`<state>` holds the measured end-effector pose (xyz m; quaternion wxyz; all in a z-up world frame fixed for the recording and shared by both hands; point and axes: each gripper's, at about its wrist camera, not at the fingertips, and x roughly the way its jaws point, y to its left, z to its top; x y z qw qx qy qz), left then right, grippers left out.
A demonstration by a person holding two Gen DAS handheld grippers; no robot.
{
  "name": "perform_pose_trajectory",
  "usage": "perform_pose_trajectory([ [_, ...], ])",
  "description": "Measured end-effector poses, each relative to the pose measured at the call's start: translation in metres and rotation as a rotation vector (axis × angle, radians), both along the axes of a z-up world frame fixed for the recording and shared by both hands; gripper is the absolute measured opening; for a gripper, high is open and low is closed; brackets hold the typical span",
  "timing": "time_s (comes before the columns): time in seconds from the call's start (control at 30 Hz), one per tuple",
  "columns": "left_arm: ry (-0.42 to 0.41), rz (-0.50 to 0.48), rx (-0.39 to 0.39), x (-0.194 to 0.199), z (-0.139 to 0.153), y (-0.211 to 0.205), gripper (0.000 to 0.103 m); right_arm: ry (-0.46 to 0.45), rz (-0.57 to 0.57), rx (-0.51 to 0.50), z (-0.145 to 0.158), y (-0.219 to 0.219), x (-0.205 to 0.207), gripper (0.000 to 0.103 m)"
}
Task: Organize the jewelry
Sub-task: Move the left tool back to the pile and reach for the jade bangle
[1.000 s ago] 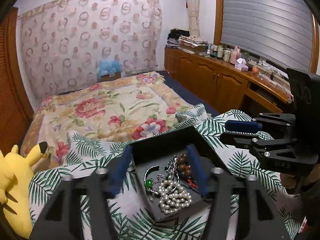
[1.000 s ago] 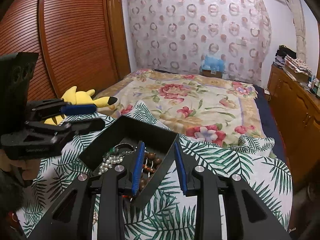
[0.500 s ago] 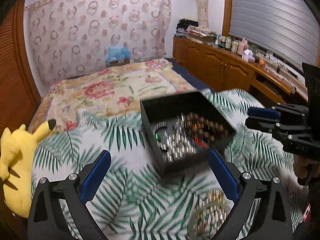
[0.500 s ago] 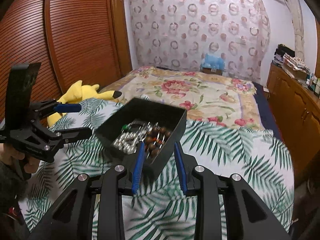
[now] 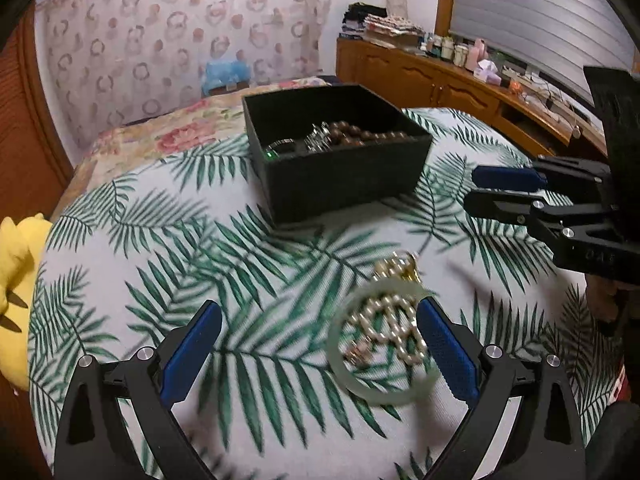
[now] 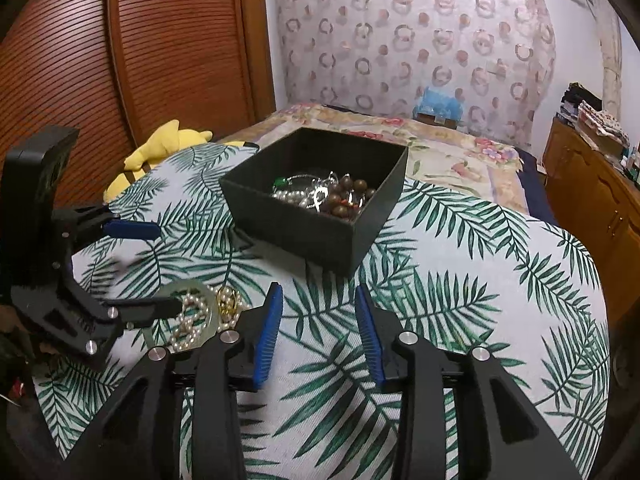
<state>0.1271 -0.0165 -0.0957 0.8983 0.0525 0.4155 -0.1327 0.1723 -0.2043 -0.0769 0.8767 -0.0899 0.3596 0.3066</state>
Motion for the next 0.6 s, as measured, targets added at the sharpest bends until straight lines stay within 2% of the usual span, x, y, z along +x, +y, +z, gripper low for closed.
perform_pose_trajectory([
  [0.6, 0.032, -0.054, 0.02, -0.01, -0.011, -0.025, 0.094, 0.026, -0.004, -0.025, -0.015, -0.004, -0.02, 0.05],
])
